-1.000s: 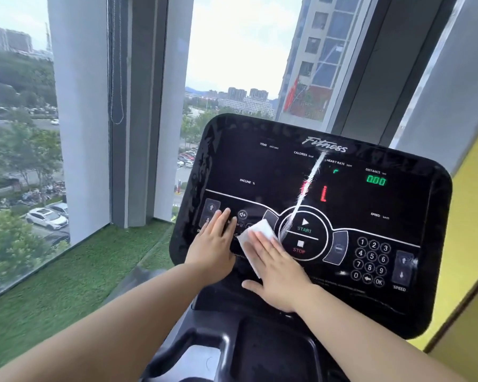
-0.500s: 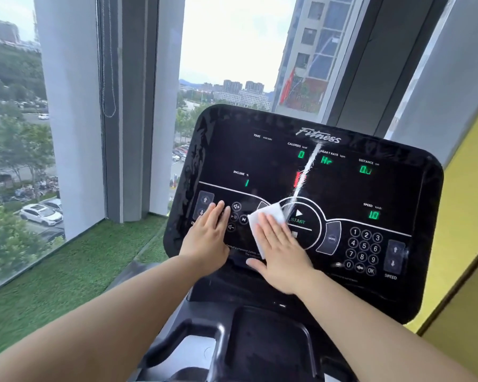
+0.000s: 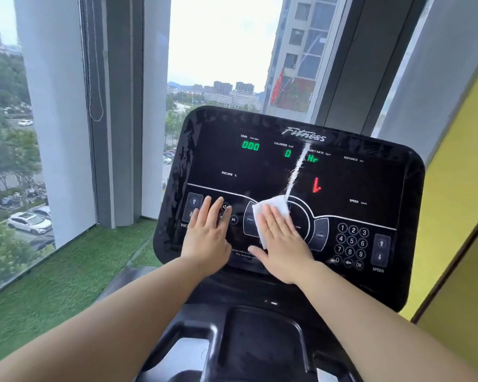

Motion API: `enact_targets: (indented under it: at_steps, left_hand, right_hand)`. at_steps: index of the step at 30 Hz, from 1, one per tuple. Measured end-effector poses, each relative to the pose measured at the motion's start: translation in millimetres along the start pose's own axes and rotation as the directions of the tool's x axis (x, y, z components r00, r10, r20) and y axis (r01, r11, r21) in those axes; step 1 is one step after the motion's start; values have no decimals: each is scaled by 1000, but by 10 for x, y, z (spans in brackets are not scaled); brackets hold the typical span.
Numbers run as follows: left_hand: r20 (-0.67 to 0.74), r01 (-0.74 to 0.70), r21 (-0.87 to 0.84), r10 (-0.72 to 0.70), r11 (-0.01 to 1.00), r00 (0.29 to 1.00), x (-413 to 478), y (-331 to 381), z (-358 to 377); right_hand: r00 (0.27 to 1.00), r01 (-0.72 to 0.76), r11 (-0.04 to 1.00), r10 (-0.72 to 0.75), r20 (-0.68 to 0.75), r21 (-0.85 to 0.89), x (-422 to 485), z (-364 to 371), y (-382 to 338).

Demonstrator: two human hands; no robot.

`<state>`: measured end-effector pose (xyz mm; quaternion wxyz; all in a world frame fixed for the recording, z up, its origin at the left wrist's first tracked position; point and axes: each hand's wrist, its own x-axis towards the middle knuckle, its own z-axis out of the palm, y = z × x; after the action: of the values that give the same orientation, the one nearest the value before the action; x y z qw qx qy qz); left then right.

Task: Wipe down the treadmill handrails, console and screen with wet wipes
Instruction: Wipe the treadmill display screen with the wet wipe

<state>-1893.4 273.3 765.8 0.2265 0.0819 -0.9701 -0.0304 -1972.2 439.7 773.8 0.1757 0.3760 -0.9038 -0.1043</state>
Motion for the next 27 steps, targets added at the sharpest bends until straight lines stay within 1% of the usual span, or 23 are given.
enact_targets:
  at_steps: [2, 4, 7, 9, 11, 14, 15, 17, 19, 21, 23, 25, 27]
  left_hand:
    - [2, -49, -5, 49, 999, 999, -1, 85, 24]
    - [2, -107, 7, 107, 994, 994, -7, 156, 68]
    - [33, -176, 44, 175, 983, 984, -34, 217, 117]
    - [54, -200, 50, 197, 979, 979, -34, 227, 132]
    - [63, -199, 45, 196, 979, 979, -25, 235, 137]
    - [72, -192, 39, 189, 981, 979, -24, 250, 124]
    - [68, -190, 34, 187, 981, 980, -24, 259, 127]
    - [54, -180, 29, 179, 983, 982, -27, 279, 134]
    - [49, -176, 21, 175, 984, 983, -36, 296, 130]
    - [43, -169, 7, 169, 986, 985, -35, 300, 133]
    - [43, -167, 13, 166, 986, 985, -33, 297, 123]
    - [50, -173, 31, 171, 984, 984, -29, 293, 110]
    - [54, -167, 27, 165, 986, 985, -26, 299, 108]
  right_hand:
    - [995, 93, 996, -92, 39, -18, -157, 147, -77]
    - [978, 199, 978, -193, 79, -71, -305, 228, -18]
    - [968, 216, 970, -199, 149, -107, -354, 195, 180]
    - [979, 181, 972, -163, 125, -148, -281, 58, 303]
    - [992, 126, 979, -124, 21, -158, -126, -12, 429]
    - [1000, -21, 996, 21, -1, -89, 7, -78, 398]
    - [999, -51, 997, 51, 1, -62, 0, -72, 330]
    - [1000, -26, 999, 26, 17, -38, -79, 40, 202]
    - [995, 102, 990, -99, 33, -94, -246, 198, 163]
    - [980, 180, 979, -171, 98, -94, -424, 260, 265]
    - [971, 210, 972, -196, 137, -103, -517, 243, 430]
    - [983, 157, 981, -144, 118, -112, -530, 169, 576]
    - [998, 18, 995, -12, 61, -97, -452, 73, 628]
